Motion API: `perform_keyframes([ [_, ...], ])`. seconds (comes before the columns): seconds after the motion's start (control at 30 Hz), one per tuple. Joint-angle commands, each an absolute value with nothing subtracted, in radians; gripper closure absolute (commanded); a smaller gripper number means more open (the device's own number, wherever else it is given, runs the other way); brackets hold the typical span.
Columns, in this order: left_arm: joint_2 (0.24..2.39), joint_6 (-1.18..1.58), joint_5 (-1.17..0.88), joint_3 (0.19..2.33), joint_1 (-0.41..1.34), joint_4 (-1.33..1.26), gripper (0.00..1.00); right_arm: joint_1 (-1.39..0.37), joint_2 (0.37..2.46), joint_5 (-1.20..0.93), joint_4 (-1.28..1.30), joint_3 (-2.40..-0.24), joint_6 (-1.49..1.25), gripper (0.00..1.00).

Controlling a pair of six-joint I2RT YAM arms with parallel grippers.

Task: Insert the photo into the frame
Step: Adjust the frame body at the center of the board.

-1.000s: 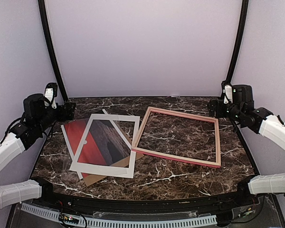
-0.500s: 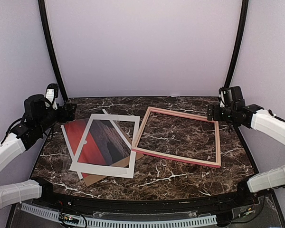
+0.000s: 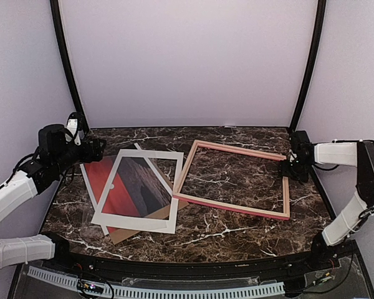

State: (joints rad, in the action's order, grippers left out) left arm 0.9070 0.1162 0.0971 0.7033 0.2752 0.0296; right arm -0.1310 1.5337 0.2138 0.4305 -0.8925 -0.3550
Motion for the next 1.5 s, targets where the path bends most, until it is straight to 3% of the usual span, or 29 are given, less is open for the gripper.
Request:
perform_keyframes([
  [0.0, 0.918, 0.129, 0.064, 0.708, 0.281, 0.004, 0.01, -0.089, 1.600, 0.100, 0.358, -0.859, -0.372, 0.24],
  [0.2, 0.933, 0.141, 0.032, 0.709, 0.282, 0.003, 0.01, -0.065, 1.654, 0.047, 0.315, -0.834, -0.382, 0.48],
  [0.53, 0.955, 0.145, 0.006, 0.713, 0.296, 0.003, 0.01, 0.018, 1.621, 0.043, 0.282, -0.760, -0.411, 0.71],
  [1.03, 0.953, 0.154, 0.003, 0.718, 0.321, 0.003, 0.01, 0.085, 1.369, -0.129, 0.004, -0.399, -0.755, 0.81],
  [1.23, 0.955, 0.165, -0.032, 0.721, 0.328, 0.003, 0.01, 0.072, 1.264, -0.081, 0.040, -0.378, -0.811, 0.78],
  [1.47, 0.945, 0.169, -0.034, 0.721, 0.331, 0.003, 0.01, 0.052, 1.283, -0.065, 0.067, -0.395, -0.819, 0.76],
])
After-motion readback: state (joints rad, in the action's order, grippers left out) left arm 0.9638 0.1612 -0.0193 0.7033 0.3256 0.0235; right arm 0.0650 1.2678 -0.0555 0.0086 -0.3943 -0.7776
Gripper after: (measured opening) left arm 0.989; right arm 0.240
